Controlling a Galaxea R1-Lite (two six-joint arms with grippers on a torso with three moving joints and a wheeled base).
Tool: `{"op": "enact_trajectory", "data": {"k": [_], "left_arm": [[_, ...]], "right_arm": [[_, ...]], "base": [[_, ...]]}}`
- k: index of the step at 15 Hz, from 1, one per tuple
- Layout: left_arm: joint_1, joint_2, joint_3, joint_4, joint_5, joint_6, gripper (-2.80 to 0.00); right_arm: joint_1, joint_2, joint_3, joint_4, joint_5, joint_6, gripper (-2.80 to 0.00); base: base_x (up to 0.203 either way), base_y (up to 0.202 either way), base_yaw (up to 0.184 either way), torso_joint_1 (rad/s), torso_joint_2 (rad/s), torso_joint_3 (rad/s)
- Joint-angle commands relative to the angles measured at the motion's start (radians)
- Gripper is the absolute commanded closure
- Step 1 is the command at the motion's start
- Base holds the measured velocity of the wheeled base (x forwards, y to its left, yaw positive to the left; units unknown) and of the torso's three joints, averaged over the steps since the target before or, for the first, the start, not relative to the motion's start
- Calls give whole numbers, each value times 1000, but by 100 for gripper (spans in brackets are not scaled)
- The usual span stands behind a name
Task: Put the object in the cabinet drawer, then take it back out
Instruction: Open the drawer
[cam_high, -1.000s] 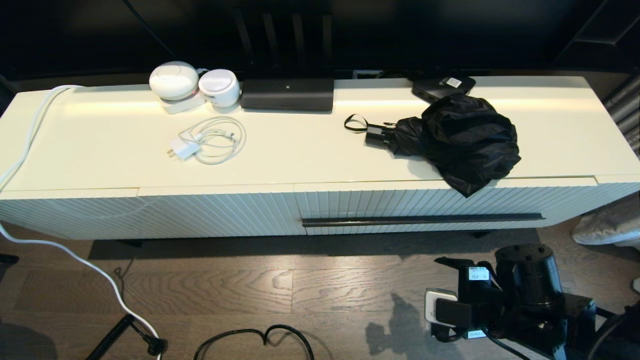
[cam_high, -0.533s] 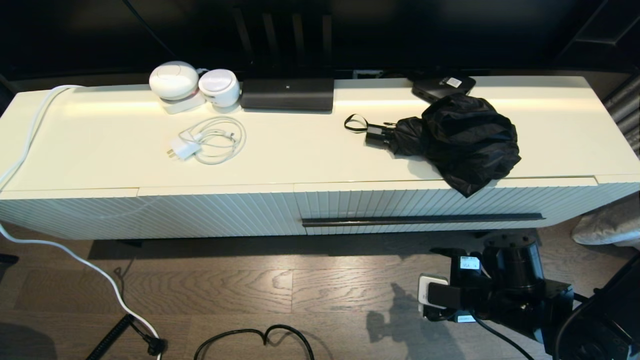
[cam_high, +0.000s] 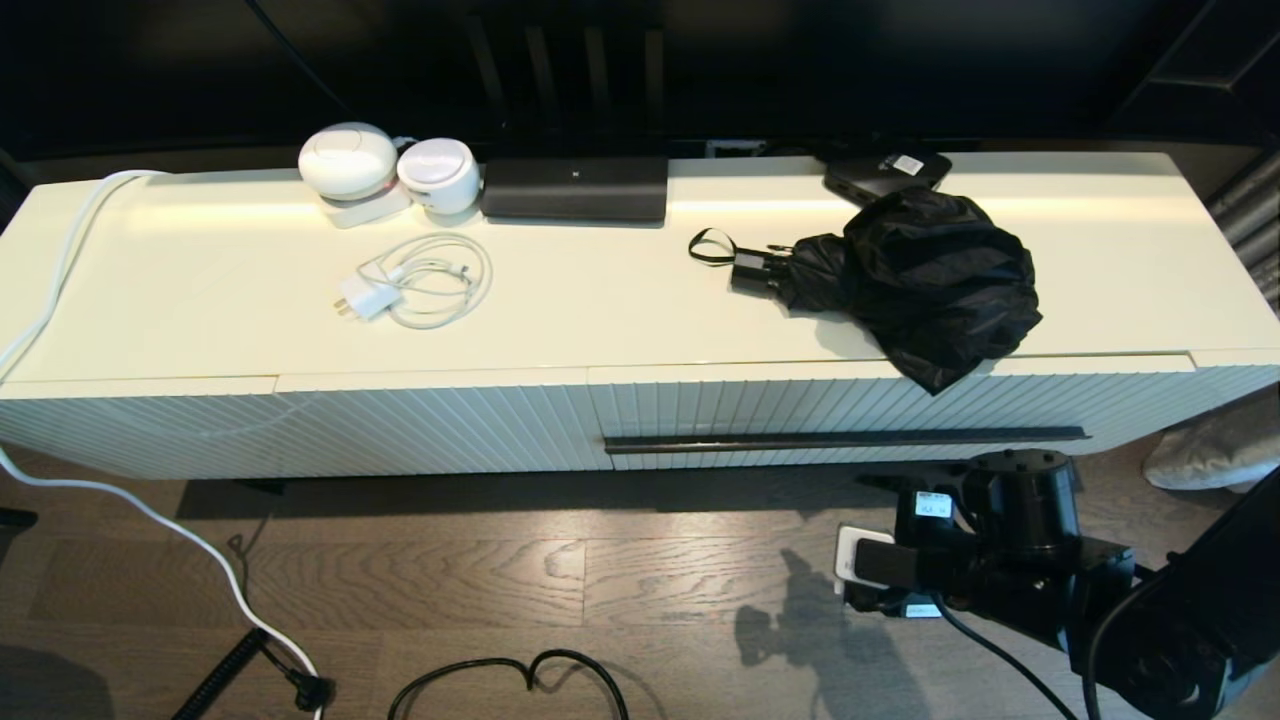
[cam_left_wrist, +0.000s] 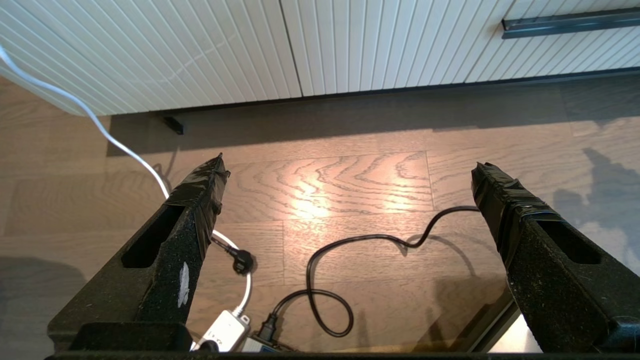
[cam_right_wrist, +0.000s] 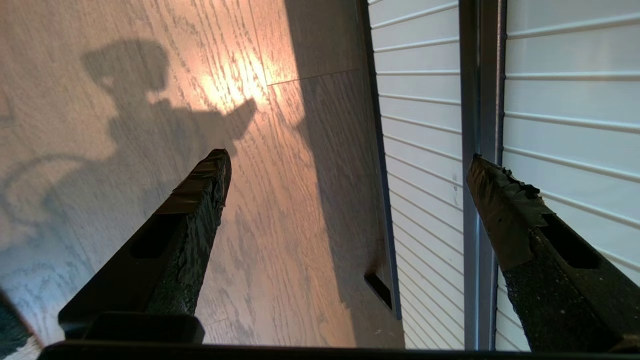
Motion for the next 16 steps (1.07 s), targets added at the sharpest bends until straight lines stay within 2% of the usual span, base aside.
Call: {"op": "enact_trajectory", "data": {"k": [1,6,14,16], "left_arm": [[0,1,0,1,0,1,-280],[0,1,0,-1,0,1,-280],[0,1,0,-1,0,1,-280],[0,1,0,-1,0,1,-280]], "right_arm": [[-5,22,-17,-7,5,-7,-280],[-14,59,-52,-7,13,-5,-280],[-34,95,-120,-9,72,-10,-280],[-50,95,-123,-9,83,-46,-280]], "base": [[0,0,0,0,0,0],[0,0,0,0,0,0],[0,0,0,0,0,0],[0,0,0,0,0,0]]}}
